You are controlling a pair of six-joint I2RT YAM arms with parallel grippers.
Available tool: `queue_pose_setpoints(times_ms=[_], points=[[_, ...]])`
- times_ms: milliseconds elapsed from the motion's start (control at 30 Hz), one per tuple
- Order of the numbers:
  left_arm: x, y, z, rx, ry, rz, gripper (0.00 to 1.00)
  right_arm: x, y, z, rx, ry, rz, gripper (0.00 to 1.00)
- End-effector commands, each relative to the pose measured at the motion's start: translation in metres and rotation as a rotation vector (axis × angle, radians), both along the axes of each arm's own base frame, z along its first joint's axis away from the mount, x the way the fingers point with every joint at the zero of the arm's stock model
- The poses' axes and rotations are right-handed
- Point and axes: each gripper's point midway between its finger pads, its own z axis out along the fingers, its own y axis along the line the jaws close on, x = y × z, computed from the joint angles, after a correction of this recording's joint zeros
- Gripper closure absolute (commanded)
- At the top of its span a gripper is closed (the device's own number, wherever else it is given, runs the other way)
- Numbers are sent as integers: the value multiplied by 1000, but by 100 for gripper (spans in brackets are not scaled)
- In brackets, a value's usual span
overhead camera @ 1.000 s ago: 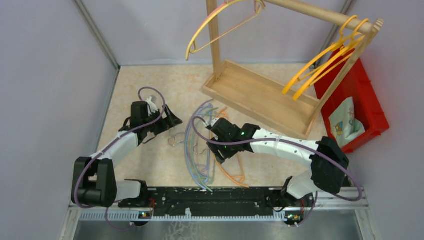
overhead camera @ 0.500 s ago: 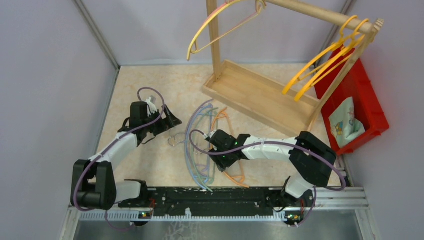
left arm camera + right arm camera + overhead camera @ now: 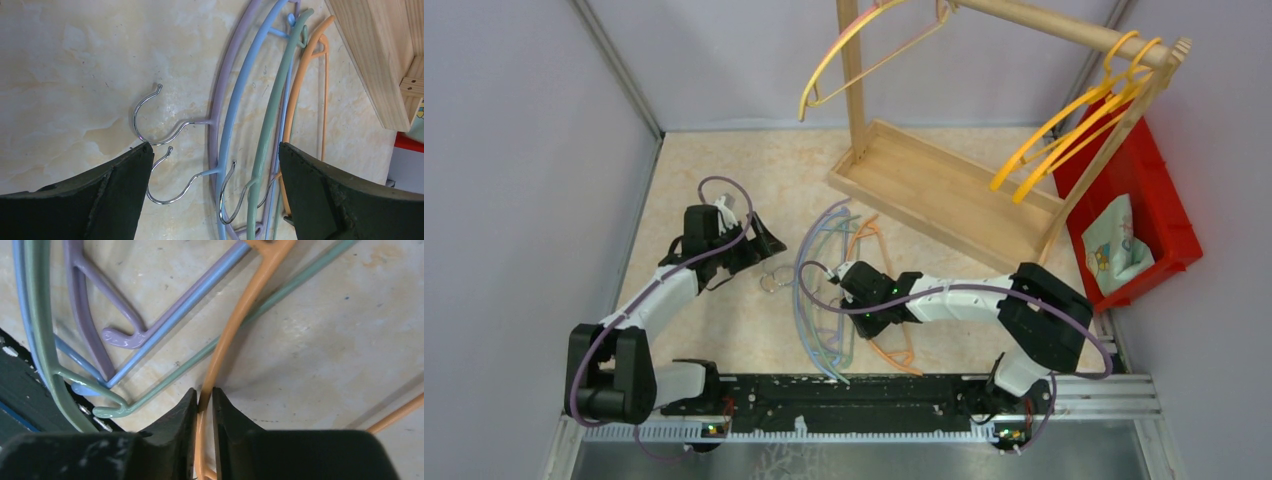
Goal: Organize the hangers
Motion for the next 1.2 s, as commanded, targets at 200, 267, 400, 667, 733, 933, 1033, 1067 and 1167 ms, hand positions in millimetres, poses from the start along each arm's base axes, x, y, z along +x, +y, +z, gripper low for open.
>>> queue_pose_setpoints(times_ms=[200,267,400,667,733,933,1033,1067,1167], points=[[4,4,8,21,-34,-5,0,0,-6,12,-36,-10,-5,100],[6,3,11,18,-43,-7,0,10,-3,38,-12,-50,-29,100],[9,1,16,6,-57,-12,0,31,2,104,90,-101,-113,100],[11,-2,26,-12,-91,-22,0,68,-21,210,332,-159,-351,100],[11,-2,26,-15,-97,-23,0,77,-24,232,384,-183,-401,100],[14,-6,27,-36,-103,-30,0,109,-30,305,579,-319,-601,100],[17,-8,32,-55,-112,-29,0,123,-34,337,687,-387,-682,100],[18,-9,33,-57,-116,-29,0,126,-36,343,706,-401,-700,100],[20,-8,38,-55,-133,-26,0,133,-33,345,717,-401,-696,100]])
